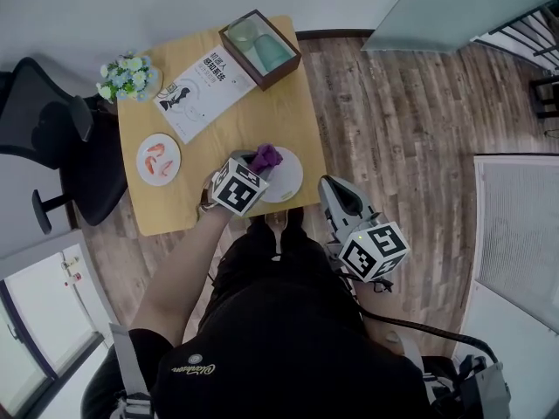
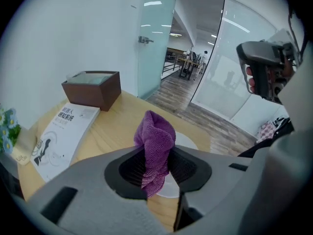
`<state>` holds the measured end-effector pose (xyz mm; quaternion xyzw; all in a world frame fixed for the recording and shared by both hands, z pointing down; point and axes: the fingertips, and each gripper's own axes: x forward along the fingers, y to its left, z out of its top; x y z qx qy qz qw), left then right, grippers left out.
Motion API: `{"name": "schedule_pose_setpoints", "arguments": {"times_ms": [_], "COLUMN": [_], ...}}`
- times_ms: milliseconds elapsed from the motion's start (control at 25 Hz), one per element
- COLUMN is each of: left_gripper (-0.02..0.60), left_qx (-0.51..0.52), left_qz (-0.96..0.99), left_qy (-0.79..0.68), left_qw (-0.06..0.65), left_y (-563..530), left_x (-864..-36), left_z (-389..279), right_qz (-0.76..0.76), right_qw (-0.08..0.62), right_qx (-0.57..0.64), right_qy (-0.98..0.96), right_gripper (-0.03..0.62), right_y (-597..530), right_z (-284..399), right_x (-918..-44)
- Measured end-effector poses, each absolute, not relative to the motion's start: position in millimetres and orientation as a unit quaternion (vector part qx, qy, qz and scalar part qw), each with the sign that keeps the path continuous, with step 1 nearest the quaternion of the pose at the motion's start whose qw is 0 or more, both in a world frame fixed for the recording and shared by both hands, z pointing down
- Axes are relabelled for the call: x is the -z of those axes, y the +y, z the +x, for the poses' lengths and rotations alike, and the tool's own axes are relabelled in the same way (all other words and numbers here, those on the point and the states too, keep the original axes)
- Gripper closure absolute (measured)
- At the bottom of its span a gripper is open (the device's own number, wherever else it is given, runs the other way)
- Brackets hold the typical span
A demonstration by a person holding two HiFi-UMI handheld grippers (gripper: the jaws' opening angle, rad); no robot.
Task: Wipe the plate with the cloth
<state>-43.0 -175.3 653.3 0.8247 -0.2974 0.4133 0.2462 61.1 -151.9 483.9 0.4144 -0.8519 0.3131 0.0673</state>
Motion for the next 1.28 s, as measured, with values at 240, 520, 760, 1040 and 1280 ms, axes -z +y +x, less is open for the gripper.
{"name": "schedule_pose_setpoints", "arguments": {"times_ms": [240, 520, 760, 1040, 1280], "left_gripper": [0.454, 0.454, 0.454, 0.454, 0.454], "left_qx": [-0.445, -0.448, -0.455, -0.455, -0.451], "left_qz": [0.815, 0.815, 0.817, 0.821, 0.82], "left_qy": [-0.29, -0.276, -0.259, -0.23, -0.212], "left_qw": [0.233, 0.244, 0.239, 0.258, 0.281], "left_y": [-200, -177, -142, -99, -81], "left_x": [-671, -679, -676, -674, -676], "left_z": [-40, -40, -41, -37, -32], "right_qz": [0.423, 0.431, 0.422, 0.421, 0.421], "right_qw": [0.066, 0.064, 0.064, 0.063, 0.062], "right_qx": [-0.316, -0.319, -0.32, -0.319, -0.321], "right_qy": [-0.846, -0.842, -0.846, -0.847, -0.846], "right_gripper": [0.594, 0.594, 0.594, 0.594, 0.594], "right_y": [-148, -148, -147, -147, -148], "right_z": [69, 77, 70, 68, 68], "right_x": [-488, -491, -489, -489, -489]}}
